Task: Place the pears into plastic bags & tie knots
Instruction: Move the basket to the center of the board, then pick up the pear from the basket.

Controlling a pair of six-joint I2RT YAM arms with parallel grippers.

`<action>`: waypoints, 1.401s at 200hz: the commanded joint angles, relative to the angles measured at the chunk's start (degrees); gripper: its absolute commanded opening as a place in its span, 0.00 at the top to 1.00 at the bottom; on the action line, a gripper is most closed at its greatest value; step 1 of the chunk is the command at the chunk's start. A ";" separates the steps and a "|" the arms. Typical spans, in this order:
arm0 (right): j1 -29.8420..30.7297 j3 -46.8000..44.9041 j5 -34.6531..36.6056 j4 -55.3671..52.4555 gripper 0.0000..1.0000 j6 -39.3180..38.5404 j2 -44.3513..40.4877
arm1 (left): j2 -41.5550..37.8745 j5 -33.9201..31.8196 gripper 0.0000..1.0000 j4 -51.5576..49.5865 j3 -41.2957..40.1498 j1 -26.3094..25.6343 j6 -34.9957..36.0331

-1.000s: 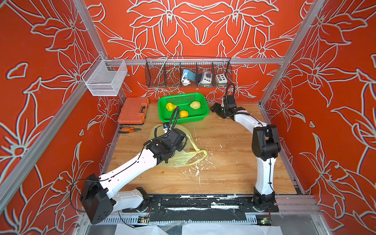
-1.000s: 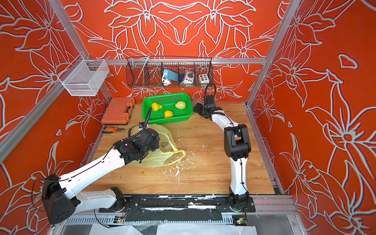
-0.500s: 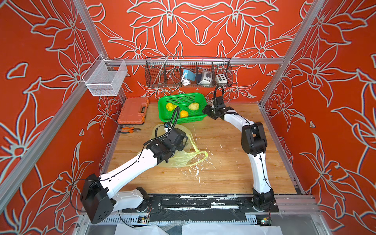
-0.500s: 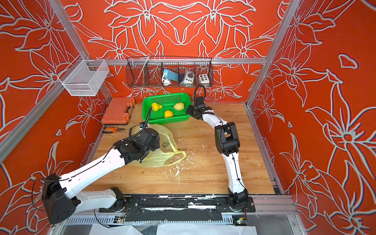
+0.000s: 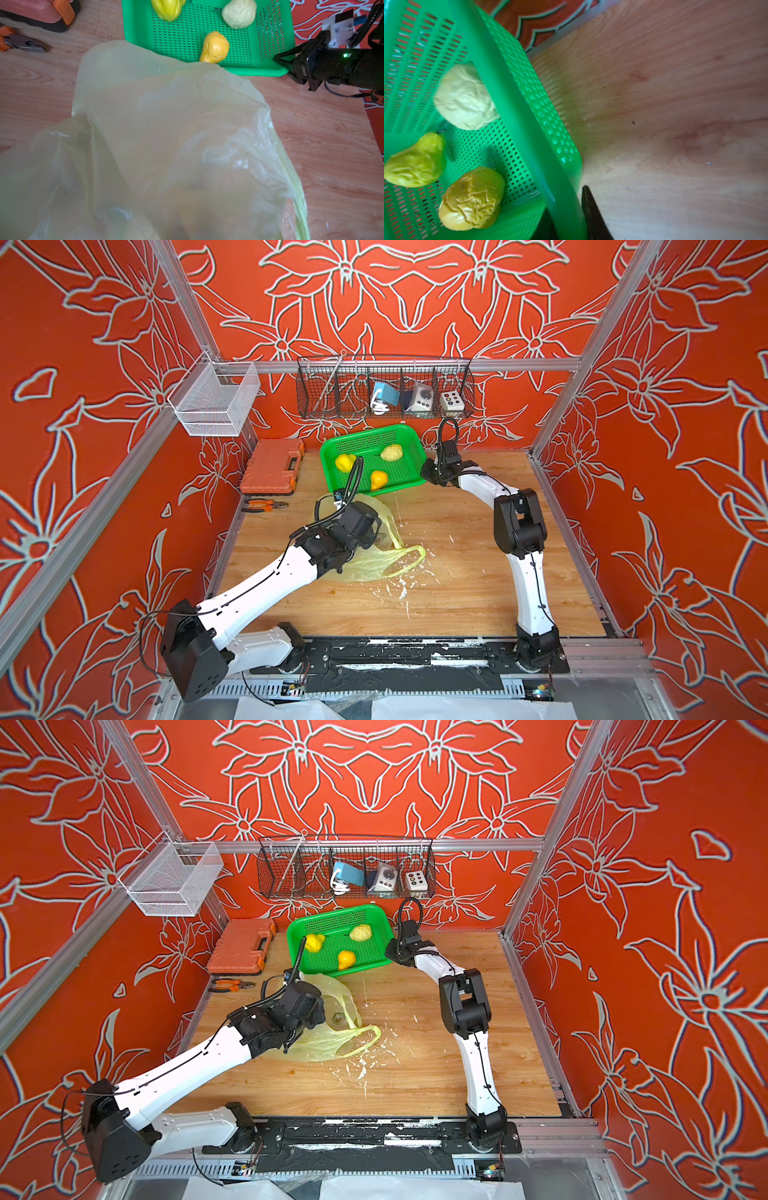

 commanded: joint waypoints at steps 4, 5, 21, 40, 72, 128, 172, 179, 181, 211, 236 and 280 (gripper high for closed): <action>-1.73 -6.37 5.52 -3.11 0.94 -2.84 -7.39 | -2.04 -0.29 1.00 0.22 0.27 0.20 0.68; -1.83 -6.55 5.55 -3.10 0.94 -2.88 -7.62 | -2.11 -0.33 1.00 0.25 0.26 0.20 0.68; -3.46 -12.16 7.28 -3.87 0.96 -2.44 -12.33 | -2.55 -0.19 1.00 0.20 0.00 0.20 0.99; -5.95 -18.15 10.12 -7.67 0.98 -1.65 -18.40 | -3.18 0.05 1.00 0.29 -0.18 0.20 1.38; -11.65 -31.01 13.48 -12.42 0.97 -1.10 -29.43 | -4.03 0.55 1.00 0.73 -0.68 0.20 1.81; -20.83 -48.96 18.78 -18.11 0.92 -2.16 -46.91 | -5.49 2.16 1.00 1.42 -1.84 0.20 1.66; -22.88 -49.73 11.40 -19.70 0.31 -5.35 -52.57 | -8.80 6.34 1.00 5.17 -6.26 0.20 2.87; -22.76 -49.00 10.15 -19.74 0.31 -5.51 -54.06 | -9.82 7.22 1.00 4.99 -7.57 0.11 2.42; -22.76 -48.76 9.84 -19.66 0.30 -5.50 -54.53 | -10.11 7.55 1.00 4.96 -7.99 0.11 2.26; -22.59 -43.46 2.64 -19.58 0.28 -7.45 -58.70 | -16.40 10.54 1.00 4.26 -16.39 0.00 -0.55; -21.24 -37.07 -7.05 -21.88 0.26 -9.80 -53.94 | -20.71 12.00 1.00 8.35 -23.02 0.02 -2.99; -14.84 -32.16 -6.68 -22.47 0.18 -10.37 -42.35 | -19.11 12.64 1.00 18.49 -25.89 0.02 -4.94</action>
